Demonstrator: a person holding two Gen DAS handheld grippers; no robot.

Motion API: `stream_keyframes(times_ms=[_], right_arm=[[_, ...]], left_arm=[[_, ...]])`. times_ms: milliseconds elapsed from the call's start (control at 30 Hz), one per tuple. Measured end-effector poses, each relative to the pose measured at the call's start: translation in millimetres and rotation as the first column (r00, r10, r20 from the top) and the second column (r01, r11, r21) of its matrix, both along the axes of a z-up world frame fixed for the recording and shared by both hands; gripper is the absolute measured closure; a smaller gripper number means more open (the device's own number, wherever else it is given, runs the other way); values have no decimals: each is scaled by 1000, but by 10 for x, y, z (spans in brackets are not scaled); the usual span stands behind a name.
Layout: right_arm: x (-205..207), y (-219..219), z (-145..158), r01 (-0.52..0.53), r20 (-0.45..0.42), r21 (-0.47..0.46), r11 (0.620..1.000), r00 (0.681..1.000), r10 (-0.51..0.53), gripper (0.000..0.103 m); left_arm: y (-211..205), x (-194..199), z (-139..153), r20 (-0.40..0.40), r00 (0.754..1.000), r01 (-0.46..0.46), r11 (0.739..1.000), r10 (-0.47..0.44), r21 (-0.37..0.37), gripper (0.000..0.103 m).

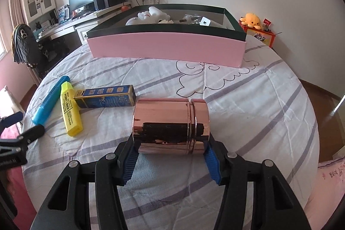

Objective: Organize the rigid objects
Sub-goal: 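Grasp the copper can with the right gripper while the left grasps the blue highlighter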

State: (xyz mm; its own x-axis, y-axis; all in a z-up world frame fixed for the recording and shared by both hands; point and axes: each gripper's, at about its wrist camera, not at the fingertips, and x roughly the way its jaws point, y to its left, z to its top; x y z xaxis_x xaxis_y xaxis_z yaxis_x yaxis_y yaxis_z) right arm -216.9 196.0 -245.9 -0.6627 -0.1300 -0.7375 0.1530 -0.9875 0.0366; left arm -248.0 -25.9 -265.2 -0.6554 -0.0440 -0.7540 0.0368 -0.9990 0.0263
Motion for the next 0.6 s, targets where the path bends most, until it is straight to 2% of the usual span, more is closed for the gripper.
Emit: stream_keyframes(times_ms=[233, 267, 333, 500, 600], right_arm=[[6, -1, -5, -2, -1, 5, 1000, 1000, 2, 47], [9, -2, -5, -2, -1, 5, 1000, 1000, 2, 47], [10, -8, -5, -3, -3, 7, 1000, 1000, 3, 47], [2, -18, -4, -6, -2, 14, 1000, 1000, 6, 47], [-11, -12, -8, -6, 3, 10, 1000, 1000, 6, 47]], left_arm=[[163, -210, -32, -42, 997, 64, 998, -65, -26, 1], [177, -236, -28, -50, 996, 73, 997, -74, -28, 5], [197, -261, -15, -72, 993, 93, 995, -96, -32, 20], [276, -292, 4, -103, 979, 174, 985, -174, -16, 64], [293, -279, 4, -118, 974, 191, 981, -192, -17, 72]])
